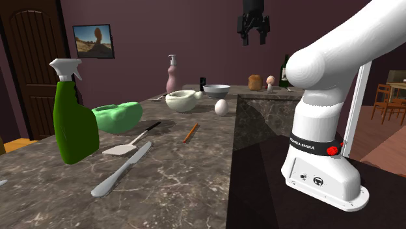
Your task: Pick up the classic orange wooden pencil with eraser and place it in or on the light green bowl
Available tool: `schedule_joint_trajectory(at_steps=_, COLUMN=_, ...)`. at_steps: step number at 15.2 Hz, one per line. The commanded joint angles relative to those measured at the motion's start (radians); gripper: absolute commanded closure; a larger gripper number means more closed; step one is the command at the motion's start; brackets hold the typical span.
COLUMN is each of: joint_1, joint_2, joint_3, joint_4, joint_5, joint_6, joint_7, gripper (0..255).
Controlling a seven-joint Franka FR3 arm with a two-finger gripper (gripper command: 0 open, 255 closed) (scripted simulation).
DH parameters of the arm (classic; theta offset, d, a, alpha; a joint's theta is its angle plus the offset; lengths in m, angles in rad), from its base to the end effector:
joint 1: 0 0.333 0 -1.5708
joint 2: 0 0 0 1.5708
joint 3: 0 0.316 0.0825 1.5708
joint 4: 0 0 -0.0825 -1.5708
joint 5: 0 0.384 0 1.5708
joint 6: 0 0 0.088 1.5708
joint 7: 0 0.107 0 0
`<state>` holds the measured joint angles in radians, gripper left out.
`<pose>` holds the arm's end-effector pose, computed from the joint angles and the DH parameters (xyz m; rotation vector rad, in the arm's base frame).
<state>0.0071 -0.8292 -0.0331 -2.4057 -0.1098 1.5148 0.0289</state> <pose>0.2882 -0.0226 0.5756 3.0536 -0.0705 -0.0938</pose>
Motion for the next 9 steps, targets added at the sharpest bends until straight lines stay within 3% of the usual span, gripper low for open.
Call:
schedule_joint_trajectory(at_steps=1, joint_1=0.0, joint_2=0.0, joint_3=0.0, joint_4=0.0, joint_5=0.0, joint_6=0.0, joint_7=0.0, gripper=0)
schedule_joint_trajectory(at_steps=9, joint_1=0.011, joint_2=-0.07, joint_3=0.211, joint_4=-0.173, joint_5=0.152, joint_6=0.071, joint_7=0.329, gripper=0)
